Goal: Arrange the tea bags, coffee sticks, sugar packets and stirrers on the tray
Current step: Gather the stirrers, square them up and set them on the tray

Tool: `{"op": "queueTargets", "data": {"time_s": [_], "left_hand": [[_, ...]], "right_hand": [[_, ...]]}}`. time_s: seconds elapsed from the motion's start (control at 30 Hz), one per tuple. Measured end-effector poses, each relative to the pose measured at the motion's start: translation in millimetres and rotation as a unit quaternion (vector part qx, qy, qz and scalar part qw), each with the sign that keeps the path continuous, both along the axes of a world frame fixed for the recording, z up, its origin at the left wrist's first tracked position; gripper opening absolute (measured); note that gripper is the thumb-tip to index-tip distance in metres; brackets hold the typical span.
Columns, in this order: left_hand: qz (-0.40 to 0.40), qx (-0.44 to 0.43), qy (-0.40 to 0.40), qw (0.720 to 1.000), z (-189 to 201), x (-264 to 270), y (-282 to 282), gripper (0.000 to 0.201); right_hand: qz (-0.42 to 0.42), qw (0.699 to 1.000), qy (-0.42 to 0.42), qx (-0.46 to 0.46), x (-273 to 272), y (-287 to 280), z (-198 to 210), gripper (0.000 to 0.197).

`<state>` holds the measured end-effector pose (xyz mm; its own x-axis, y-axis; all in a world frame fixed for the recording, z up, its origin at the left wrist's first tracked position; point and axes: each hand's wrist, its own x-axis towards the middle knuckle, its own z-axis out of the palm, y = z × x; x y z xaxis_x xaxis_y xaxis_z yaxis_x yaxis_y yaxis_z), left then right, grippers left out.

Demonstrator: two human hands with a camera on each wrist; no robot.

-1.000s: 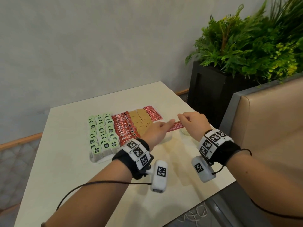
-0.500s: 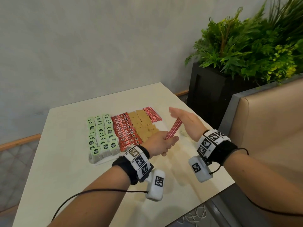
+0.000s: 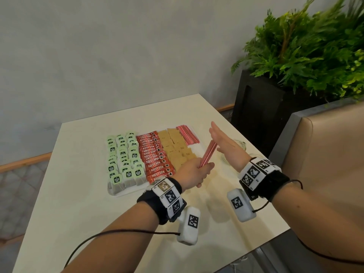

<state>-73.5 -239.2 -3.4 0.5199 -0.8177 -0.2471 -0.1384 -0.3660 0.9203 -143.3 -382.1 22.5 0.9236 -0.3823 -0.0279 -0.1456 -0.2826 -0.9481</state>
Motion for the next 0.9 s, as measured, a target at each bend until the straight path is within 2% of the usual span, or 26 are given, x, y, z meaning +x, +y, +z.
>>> {"op": "queueTargets", "data": {"time_s": [0.03, 0.1, 0.2, 0.27, 0.43, 0.5, 0.63, 0.73, 0.83, 0.9], "left_hand": [[0.014, -0.013, 0.008, 1.0, -1, 3, 0, 0.028], [0.041, -0.033, 0.009, 0.999, -3, 9, 0, 0.027], [0.052, -0.036, -0.019, 0.998, -4, 18, -4, 0.027], [0.053, -0.027, -0.047, 0.997, -4, 25, -9, 0.03], [0.071, -0.017, -0.067, 0.995, 3, 54, -26, 0.026], [0.055, -0.003, -0.131, 0.99, 9, 68, -36, 0.032], [0.047, 0.028, -0.23, 0.972, 1, 92, -59, 0.028], [0.006, 0.125, -0.324, 0.938, -21, 99, -65, 0.046], [-0.064, 0.261, -0.406, 0.873, -42, 99, -60, 0.071], [-0.116, 0.314, -0.437, 0.835, -48, 99, -56, 0.074]], "right_hand": [[-0.018, 1.0, 0.009, -0.007, 3, -2, -3, 0.066], [-0.024, 0.998, 0.036, -0.034, 9, 1, -2, 0.041], [0.034, 0.993, 0.054, -0.103, 21, 6, -6, 0.04], [0.066, 0.989, 0.052, -0.12, 32, 7, -6, 0.027], [0.088, 0.974, 0.057, -0.2, 71, 1, 13, 0.027], [0.066, 0.968, 0.071, -0.233, 87, -8, 18, 0.026], [0.018, 0.959, 0.108, -0.263, 116, -24, 17, 0.026], [0.0, 0.941, 0.159, -0.3, 132, -36, 1, 0.028], [-0.008, 0.92, 0.22, -0.325, 140, -46, -20, 0.031], [0.007, 0.91, 0.255, -0.326, 143, -49, -31, 0.033]]}}
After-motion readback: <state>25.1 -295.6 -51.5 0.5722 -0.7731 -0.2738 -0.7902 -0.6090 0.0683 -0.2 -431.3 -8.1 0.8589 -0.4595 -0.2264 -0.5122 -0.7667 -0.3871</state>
